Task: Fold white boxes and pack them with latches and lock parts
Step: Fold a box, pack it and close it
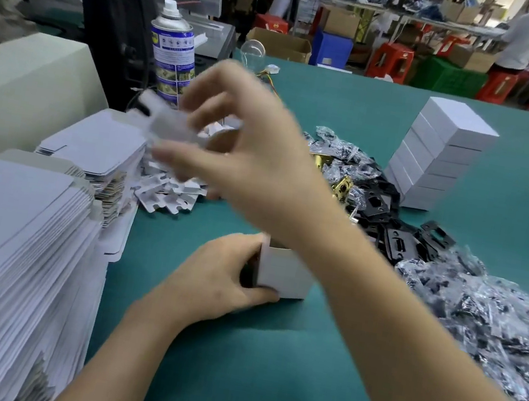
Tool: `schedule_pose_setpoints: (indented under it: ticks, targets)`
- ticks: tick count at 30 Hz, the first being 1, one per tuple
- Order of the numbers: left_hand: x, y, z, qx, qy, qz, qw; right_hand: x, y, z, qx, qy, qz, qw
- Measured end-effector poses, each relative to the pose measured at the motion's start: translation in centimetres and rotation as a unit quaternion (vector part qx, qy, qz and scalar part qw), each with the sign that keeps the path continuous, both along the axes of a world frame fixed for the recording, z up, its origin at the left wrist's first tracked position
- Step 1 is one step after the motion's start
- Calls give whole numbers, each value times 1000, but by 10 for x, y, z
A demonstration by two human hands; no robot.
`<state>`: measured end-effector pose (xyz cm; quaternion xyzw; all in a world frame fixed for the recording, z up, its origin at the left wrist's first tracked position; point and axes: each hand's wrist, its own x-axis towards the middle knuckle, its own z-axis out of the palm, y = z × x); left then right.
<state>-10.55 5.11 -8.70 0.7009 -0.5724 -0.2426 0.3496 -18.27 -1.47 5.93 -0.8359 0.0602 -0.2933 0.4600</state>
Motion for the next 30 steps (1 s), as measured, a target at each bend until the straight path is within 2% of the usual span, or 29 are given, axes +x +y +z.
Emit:
schedule_pose_setpoints:
  ticks: [4,9,13,19,22,30]
  targets:
    - [1,-3,-7,-12,-5,-8,1000,-44,-48,21,-27,3,-36,999]
    - [1,-3,-7,3,3,1,1000,-80,-77,5,-138,85,-93,982]
    - [1,-3,-6,9,10,0,1000,-88,-73,-9,-284,178,-73,939]
    - [1,-4,-9,15,15,3,1000,-82,-51,-17,-433,198,-111,872]
    - [1,-5,-8,16,18,4,1000,-78,-44,-27,-446,200,-131,862]
    - [2,-6,-11,19,12,2,1000,-77,-39,-41,-410,191,-132,882]
